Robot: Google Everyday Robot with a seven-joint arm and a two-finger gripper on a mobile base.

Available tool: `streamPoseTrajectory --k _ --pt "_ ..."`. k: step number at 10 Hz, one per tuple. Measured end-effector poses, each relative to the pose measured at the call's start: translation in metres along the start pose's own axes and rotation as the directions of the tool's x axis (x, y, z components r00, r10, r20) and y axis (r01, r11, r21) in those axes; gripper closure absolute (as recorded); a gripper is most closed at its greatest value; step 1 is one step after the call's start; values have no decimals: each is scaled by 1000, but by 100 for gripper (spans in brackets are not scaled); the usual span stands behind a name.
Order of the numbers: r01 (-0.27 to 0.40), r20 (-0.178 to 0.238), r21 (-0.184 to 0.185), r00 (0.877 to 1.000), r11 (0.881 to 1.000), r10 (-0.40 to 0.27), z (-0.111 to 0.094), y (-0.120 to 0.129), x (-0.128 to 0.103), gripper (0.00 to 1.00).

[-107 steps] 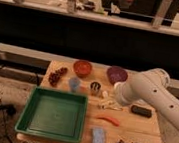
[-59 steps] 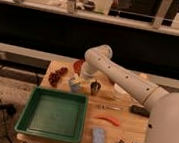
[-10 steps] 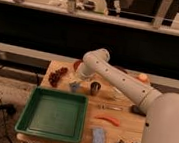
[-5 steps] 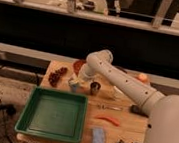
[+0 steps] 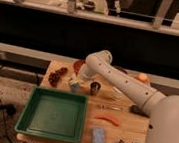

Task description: Place banana in plastic cup

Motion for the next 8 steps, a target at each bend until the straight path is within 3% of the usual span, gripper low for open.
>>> streamPoseTrajectory --k 4,6,8 --pt "17 14 35 1000 999 -18 -2 -6 -6 90" --pt "16 28 51 999 999 -18 0 -12 -8 100" --pt "13 44 62 999 998 -16 2 -17 -11 100"
